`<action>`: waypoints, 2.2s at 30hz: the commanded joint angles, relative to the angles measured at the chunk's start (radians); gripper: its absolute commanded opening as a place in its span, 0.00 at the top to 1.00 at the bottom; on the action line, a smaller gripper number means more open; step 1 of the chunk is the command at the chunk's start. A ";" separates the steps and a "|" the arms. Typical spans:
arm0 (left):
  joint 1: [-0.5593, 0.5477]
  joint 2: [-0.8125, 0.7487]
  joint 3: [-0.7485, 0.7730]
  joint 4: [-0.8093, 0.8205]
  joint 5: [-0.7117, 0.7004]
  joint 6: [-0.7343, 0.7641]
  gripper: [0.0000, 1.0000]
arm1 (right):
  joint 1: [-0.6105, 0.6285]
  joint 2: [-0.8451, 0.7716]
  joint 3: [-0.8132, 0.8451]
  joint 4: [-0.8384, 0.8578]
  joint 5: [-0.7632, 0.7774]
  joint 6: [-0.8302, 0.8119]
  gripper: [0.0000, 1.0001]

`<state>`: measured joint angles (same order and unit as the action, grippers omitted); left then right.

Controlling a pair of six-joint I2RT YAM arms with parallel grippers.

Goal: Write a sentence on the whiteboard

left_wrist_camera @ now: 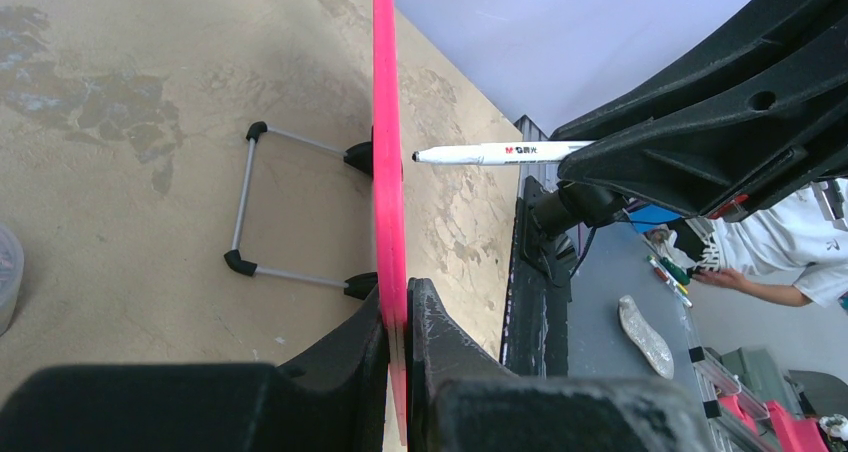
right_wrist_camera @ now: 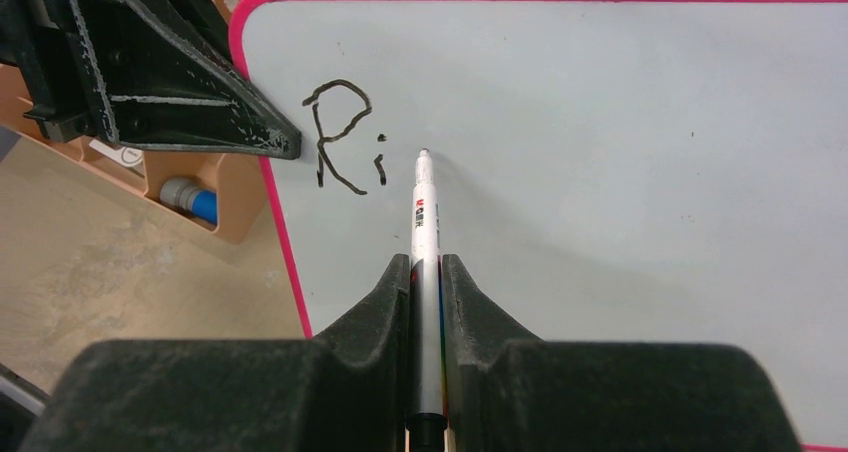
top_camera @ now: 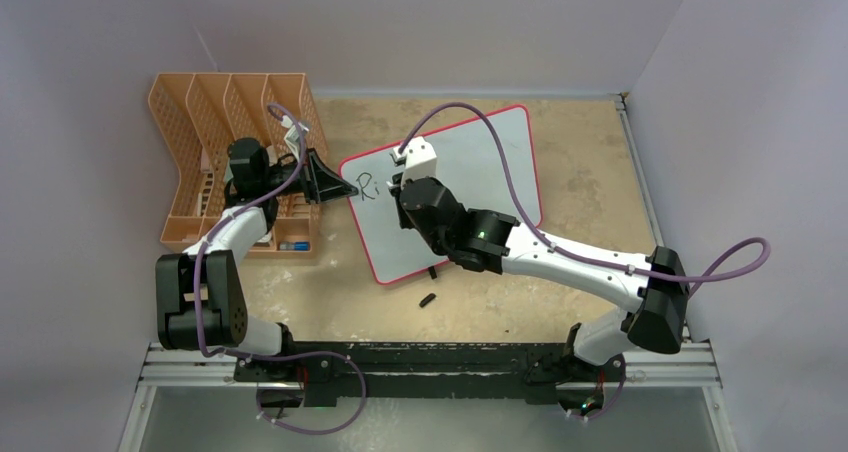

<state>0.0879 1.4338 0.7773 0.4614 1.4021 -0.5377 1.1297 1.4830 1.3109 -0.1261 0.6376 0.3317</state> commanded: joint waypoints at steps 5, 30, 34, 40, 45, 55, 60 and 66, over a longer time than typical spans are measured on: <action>-0.024 -0.013 0.017 -0.017 -0.005 0.033 1.00 | -0.009 -0.004 0.017 0.045 0.020 -0.015 1.00; -0.024 -0.009 0.018 -0.015 0.001 0.031 1.00 | -0.017 0.033 0.039 0.043 0.010 -0.013 1.00; -0.025 -0.010 0.018 -0.015 0.003 0.031 1.00 | -0.017 0.039 0.051 0.055 0.010 -0.024 1.00; -0.025 -0.010 0.018 -0.015 0.002 0.031 1.00 | -0.017 0.052 0.066 0.070 -0.006 -0.033 1.00; -0.025 -0.010 0.018 -0.015 0.001 0.031 1.00 | -0.016 0.059 0.074 0.065 -0.022 -0.036 1.00; -0.025 -0.011 0.019 -0.017 -0.003 0.032 1.00 | -0.016 0.047 0.066 0.013 -0.022 -0.016 1.00; -0.025 -0.011 0.019 -0.018 -0.003 0.033 1.00 | -0.016 0.038 0.052 -0.009 -0.022 -0.005 1.00; -0.025 -0.011 0.018 -0.019 -0.004 0.034 1.00 | -0.016 0.039 0.042 -0.038 -0.024 0.008 1.00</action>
<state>0.0879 1.4338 0.7780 0.4541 1.3926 -0.5369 1.1191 1.5326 1.3464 -0.1253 0.6079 0.3218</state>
